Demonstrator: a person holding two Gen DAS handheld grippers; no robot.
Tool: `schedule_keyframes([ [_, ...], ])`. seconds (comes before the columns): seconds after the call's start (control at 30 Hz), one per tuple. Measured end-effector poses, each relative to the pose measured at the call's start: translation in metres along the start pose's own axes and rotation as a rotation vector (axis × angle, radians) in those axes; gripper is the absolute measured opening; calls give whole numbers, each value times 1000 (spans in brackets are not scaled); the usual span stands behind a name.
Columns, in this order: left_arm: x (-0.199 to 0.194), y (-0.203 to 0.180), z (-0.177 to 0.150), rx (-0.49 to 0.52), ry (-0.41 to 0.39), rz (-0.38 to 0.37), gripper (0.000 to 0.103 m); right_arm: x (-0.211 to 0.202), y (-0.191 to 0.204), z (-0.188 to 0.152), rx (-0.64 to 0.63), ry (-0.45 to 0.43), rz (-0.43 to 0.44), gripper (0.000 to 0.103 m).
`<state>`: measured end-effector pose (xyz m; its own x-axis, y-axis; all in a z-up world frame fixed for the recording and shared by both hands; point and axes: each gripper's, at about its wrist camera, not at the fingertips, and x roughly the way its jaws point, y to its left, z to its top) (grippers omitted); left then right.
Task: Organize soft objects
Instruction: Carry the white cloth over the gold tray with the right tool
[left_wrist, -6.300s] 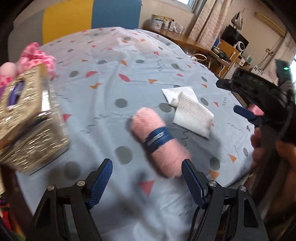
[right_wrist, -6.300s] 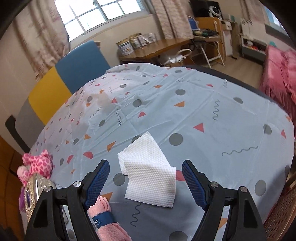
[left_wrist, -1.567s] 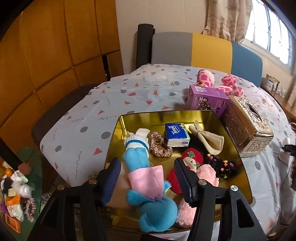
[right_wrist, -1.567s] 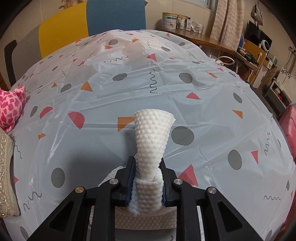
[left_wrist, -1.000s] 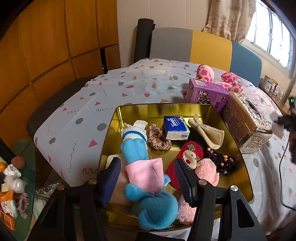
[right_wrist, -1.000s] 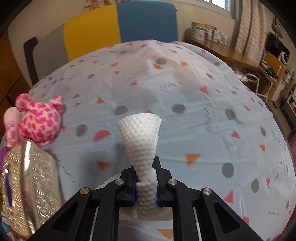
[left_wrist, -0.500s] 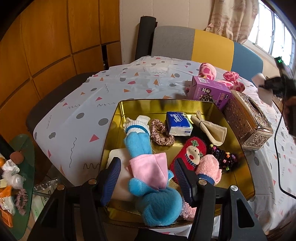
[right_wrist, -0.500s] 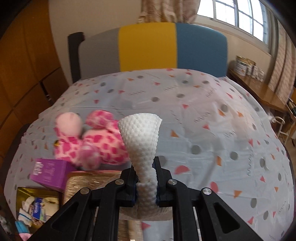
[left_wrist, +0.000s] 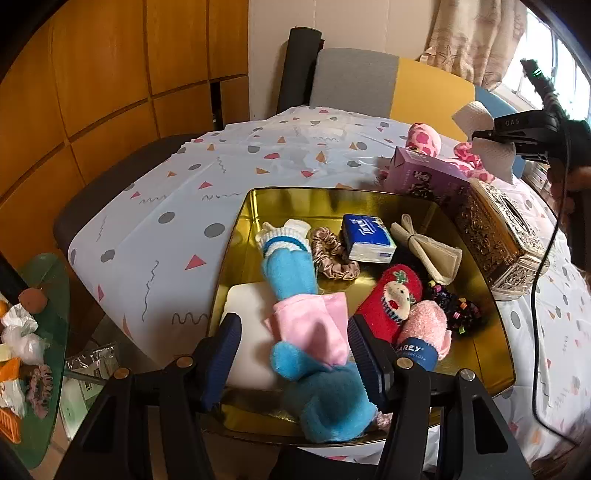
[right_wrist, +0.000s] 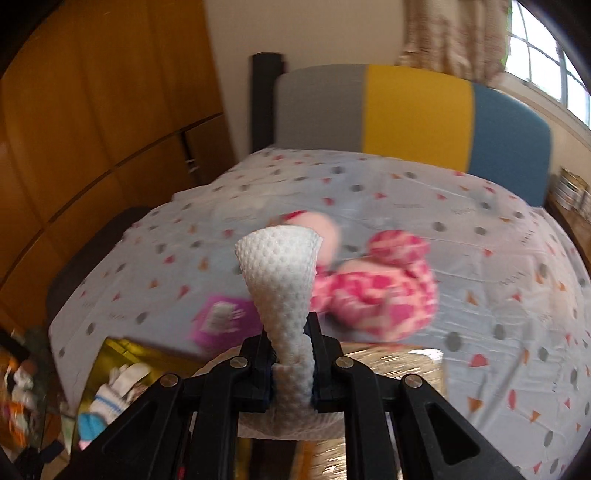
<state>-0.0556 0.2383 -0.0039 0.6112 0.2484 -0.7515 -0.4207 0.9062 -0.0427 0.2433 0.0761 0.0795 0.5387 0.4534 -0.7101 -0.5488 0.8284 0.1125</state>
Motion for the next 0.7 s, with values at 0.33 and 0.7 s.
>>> schedule_keyframes([
  [0.33, -2, 8, -4, -20, -4, 6, 61, -5, 45, -39, -68, 49, 144, 13],
  [0.7, -8, 5, -7, -13, -12, 2, 61, -11, 63, -98, -84, 128, 206, 13],
])
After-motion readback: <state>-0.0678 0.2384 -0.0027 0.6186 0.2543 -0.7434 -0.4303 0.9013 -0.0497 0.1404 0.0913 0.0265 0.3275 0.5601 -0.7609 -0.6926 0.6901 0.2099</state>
